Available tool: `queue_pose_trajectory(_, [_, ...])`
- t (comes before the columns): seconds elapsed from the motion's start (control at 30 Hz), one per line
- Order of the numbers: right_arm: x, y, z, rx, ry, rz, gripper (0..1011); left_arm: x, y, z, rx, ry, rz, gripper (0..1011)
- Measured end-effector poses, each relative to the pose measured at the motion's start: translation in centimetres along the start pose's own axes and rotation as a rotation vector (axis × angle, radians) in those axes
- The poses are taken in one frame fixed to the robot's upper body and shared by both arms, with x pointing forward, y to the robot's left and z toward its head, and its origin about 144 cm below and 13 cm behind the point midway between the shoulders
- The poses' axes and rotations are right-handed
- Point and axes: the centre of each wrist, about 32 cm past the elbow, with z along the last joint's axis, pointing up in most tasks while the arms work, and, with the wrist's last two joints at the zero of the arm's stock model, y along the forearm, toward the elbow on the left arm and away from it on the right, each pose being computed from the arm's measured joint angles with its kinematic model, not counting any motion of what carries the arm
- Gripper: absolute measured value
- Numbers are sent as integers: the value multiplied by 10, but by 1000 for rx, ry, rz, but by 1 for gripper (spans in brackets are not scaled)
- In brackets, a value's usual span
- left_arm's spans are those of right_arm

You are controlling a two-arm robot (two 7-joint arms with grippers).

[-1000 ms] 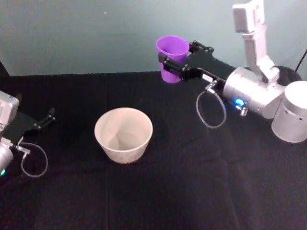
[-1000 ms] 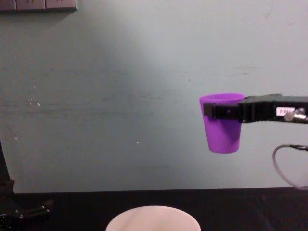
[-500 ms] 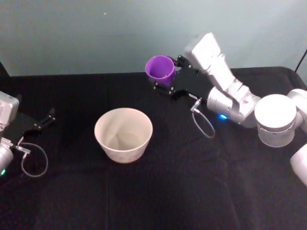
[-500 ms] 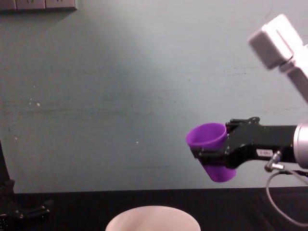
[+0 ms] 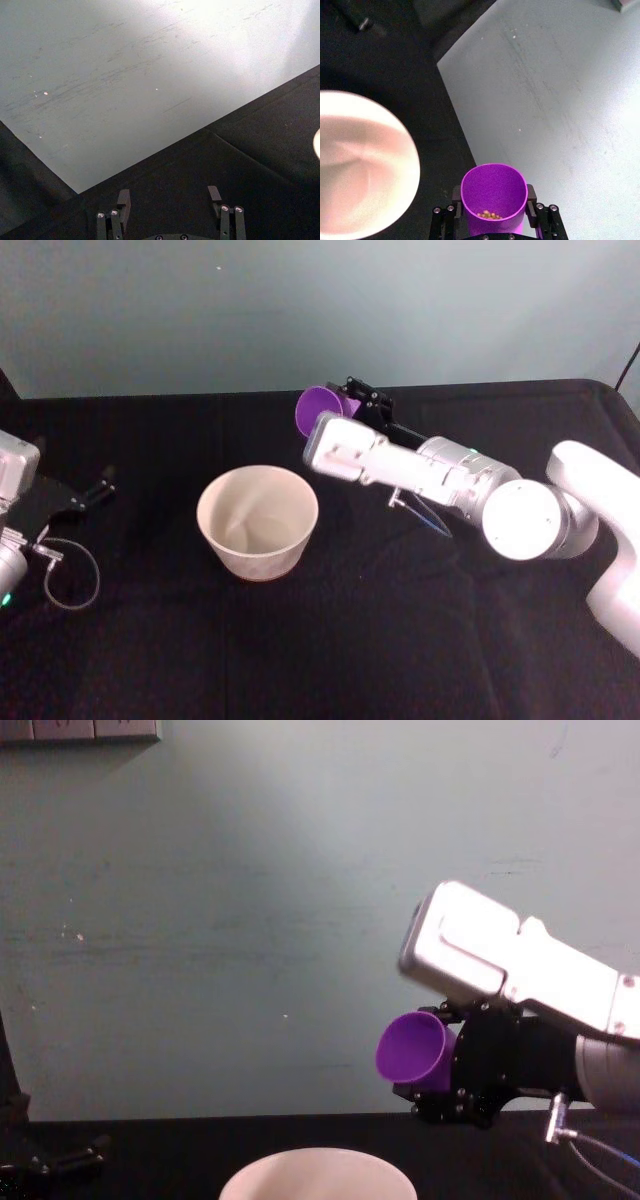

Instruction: Pick up the cup and pour the mung beans from the cup into the bowl.

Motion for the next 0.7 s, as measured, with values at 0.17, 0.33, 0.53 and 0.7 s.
queue_pose_trajectory(0.17, [-7,1,6,-18,-120,-8,732,0,0,0,0,0,0,1000])
queue_pose_trajectory(0.33, [-13,2,12,-15,-206,-10,732,0,0,0,0,0,0,1000])
queue_pose_trajectory(0.53, [-18,3,16,-11,-274,-8,732,0,0,0,0,0,0,1000])
queue_pose_trajectory(0.7, [-23,4,19,-3,-328,-6,732,0,0,0,0,0,0,1000])
